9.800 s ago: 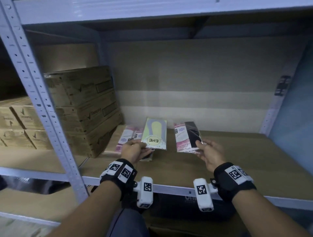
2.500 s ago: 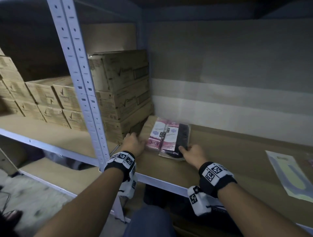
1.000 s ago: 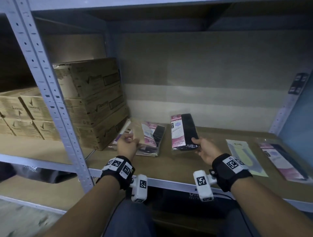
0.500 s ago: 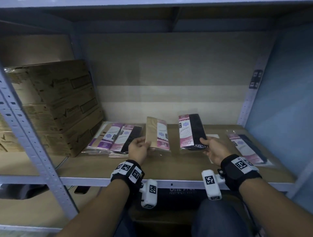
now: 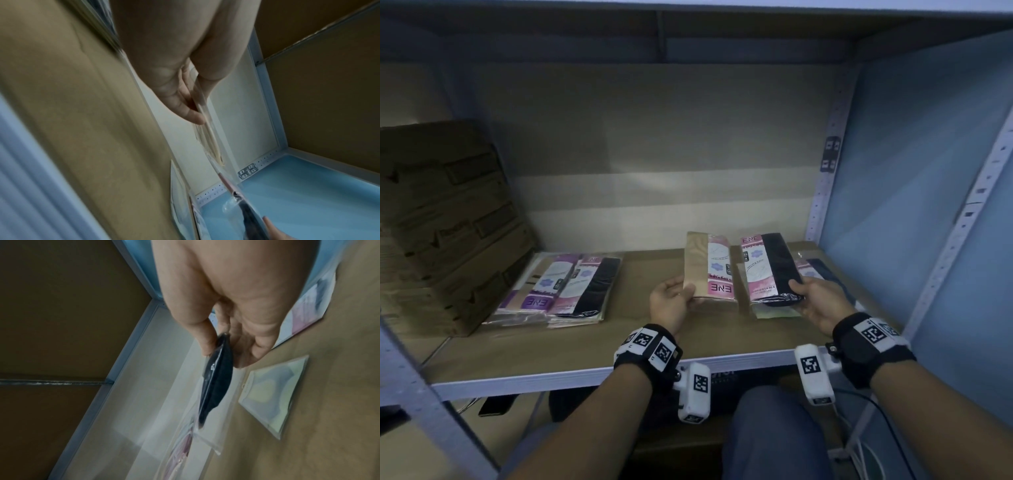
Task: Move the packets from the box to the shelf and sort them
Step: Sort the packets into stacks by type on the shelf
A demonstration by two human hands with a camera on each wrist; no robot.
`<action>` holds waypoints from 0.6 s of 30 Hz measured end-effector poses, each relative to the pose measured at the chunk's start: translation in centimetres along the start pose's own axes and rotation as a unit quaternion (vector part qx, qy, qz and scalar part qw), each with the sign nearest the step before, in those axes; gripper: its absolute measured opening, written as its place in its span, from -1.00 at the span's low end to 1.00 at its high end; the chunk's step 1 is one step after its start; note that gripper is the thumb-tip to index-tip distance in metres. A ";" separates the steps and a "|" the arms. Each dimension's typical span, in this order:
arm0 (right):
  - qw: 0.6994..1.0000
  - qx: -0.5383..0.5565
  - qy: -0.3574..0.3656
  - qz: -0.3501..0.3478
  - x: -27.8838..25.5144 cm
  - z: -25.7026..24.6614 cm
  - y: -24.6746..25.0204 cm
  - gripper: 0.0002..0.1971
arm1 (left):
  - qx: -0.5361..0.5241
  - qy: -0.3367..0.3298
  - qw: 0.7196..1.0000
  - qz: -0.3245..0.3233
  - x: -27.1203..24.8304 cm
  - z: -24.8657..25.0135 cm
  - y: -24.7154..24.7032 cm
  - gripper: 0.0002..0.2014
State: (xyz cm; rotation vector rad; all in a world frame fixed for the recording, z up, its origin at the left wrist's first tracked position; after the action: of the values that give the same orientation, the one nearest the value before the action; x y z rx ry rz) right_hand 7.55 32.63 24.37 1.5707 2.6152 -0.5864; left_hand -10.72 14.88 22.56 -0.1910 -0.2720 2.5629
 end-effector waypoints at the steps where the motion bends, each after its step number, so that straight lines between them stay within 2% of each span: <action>1: 1.000 0.001 0.003 -0.001 -0.1 -0.1 0.4 -0.74 | -0.002 0.001 1.000 -0.006 -0.2 -0.1 -0.4 -0.78; 8: 1.000 -0.012 0.015 0.023 0.9 -0.6 3.2 -0.73 | -0.017 0.012 0.999 -0.027 -1.0 -1.2 -3.7 -0.74; 11: 0.999 -0.011 0.024 0.035 0.9 -0.8 3.9 -0.79 | -0.016 0.018 0.999 -0.036 -1.2 -1.8 -5.2 -0.72; 18: 0.988 -0.075 0.062 0.120 3.4 -1.4 6.6 -0.73 | -0.012 0.027 0.999 -0.045 -0.5 -3.4 -6.9 -0.71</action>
State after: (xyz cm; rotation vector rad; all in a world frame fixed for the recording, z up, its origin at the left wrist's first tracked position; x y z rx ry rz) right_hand 11.80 38.74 22.89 1.8879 2.4298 -0.2771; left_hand -6.12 20.85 20.95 -0.2499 -0.2850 2.4624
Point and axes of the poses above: each hand's wrist, its own x-axis towards the middle knuckle, its own y-axis out of the back of the hand, z = x × y, the point moved 1 cm from there along x, towards the middle knuckle, and after that the axes turned 10 degrees about x, right-handed, at the moved point
